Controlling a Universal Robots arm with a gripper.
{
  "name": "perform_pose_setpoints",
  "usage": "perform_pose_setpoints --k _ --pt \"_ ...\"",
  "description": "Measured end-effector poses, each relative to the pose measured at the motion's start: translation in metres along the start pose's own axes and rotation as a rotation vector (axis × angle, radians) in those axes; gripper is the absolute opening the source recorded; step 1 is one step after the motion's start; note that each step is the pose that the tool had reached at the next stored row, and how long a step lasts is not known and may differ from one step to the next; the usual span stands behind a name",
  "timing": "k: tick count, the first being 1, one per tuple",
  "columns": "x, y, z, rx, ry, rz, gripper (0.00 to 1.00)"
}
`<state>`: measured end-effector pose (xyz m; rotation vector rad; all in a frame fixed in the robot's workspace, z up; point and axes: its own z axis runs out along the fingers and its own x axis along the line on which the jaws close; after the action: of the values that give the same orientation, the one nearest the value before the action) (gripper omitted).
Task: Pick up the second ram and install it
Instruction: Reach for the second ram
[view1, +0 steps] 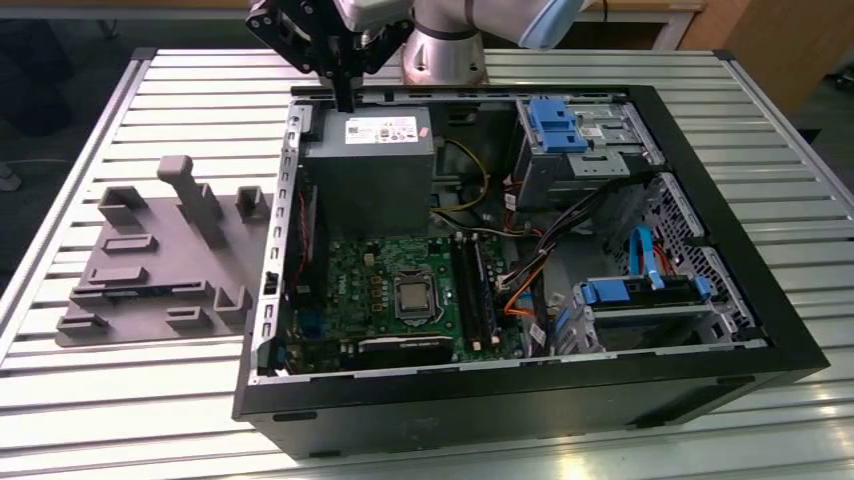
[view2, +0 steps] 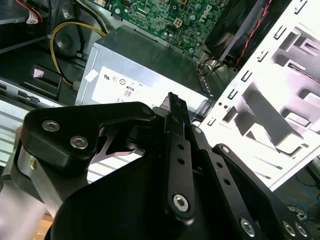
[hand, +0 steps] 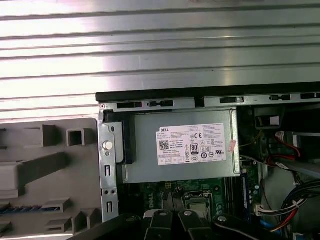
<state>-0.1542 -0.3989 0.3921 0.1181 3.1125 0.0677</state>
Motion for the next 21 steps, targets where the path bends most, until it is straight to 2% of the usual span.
perform_pose_setpoints --k 21 --pt "0.0133 -0.0010 0.0004 0.0000 0.0000 0.000 0.11"
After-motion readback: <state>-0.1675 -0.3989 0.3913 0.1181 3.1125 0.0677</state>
